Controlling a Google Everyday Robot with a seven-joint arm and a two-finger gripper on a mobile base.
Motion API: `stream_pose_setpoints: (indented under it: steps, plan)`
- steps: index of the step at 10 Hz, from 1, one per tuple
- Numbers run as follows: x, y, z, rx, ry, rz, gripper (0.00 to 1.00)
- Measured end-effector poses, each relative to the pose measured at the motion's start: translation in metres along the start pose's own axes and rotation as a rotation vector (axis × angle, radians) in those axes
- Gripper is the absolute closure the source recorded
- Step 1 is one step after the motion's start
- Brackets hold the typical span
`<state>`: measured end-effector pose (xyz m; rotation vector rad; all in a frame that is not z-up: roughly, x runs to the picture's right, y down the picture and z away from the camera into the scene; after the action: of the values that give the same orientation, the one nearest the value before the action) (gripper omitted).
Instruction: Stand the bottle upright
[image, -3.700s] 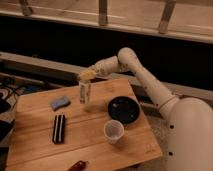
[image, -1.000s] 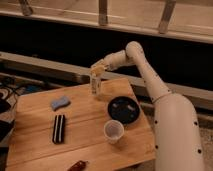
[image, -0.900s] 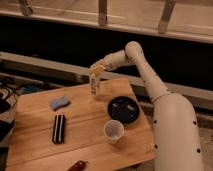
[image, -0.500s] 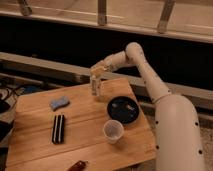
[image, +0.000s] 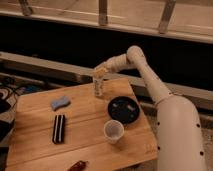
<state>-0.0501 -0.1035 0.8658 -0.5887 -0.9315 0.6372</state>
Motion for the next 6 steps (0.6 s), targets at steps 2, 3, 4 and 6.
stream_pose_setpoints:
  steps: [2, 3, 4, 6]
  plan:
    - [0.0045, -0.0032, 0.0021, 0.009, -0.021, 0.008, 0.94]
    - [0.0036, -0.0030, 0.0050, 0.008, -0.031, 0.010, 0.91]
    - [0.0033, -0.0024, 0.0072, 0.005, -0.035, 0.009, 0.84]
    - [0.0020, -0.0032, 0.0072, 0.004, -0.042, 0.011, 0.63]
